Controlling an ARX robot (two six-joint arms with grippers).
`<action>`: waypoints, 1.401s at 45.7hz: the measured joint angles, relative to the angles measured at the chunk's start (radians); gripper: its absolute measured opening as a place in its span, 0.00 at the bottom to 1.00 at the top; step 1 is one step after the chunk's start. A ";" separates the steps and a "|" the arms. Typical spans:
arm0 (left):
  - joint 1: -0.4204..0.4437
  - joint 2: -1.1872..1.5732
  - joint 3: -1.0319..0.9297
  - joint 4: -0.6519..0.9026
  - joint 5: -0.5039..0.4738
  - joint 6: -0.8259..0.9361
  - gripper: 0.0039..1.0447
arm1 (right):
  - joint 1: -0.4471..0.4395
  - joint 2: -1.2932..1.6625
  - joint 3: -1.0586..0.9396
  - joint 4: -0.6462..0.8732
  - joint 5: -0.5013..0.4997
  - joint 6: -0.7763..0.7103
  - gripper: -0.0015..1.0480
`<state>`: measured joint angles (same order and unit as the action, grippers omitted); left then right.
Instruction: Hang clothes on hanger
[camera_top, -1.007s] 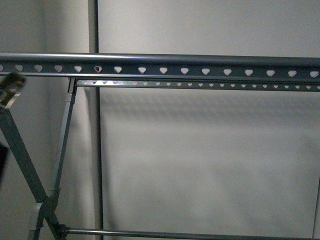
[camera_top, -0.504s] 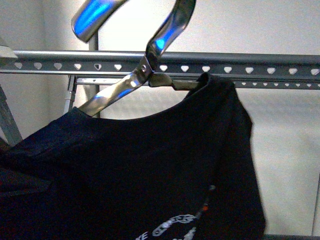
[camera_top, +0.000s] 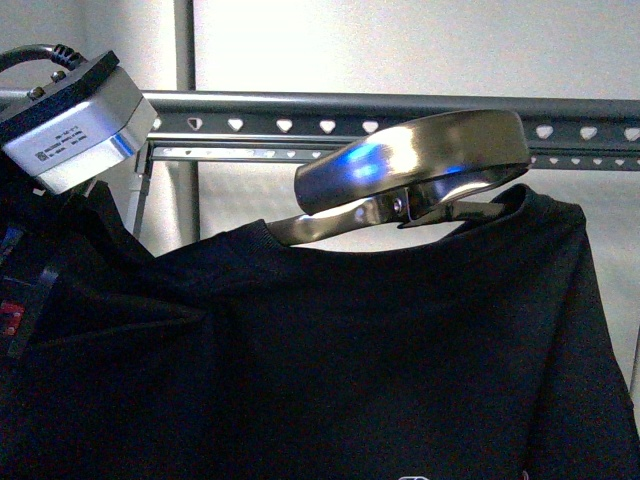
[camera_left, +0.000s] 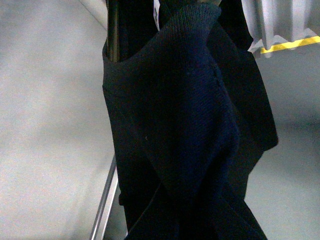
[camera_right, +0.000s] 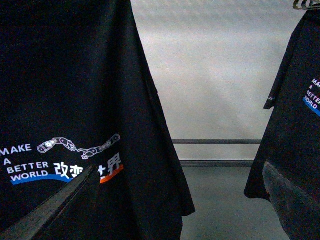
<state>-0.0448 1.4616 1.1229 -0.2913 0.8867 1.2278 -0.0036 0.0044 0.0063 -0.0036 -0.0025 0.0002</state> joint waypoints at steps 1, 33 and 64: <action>0.000 0.000 -0.001 0.000 -0.002 0.000 0.04 | 0.000 0.000 0.000 0.000 0.000 0.000 0.93; 0.002 0.000 -0.001 0.000 -0.003 0.002 0.04 | -0.176 0.661 0.474 -0.017 -0.645 -0.219 0.93; 0.002 0.000 -0.001 0.000 -0.005 0.002 0.04 | 0.105 1.432 1.297 -0.377 -0.360 -1.452 0.93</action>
<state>-0.0433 1.4616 1.1217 -0.2913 0.8818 1.2301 0.1017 1.4364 1.3037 -0.3809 -0.3630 -1.4513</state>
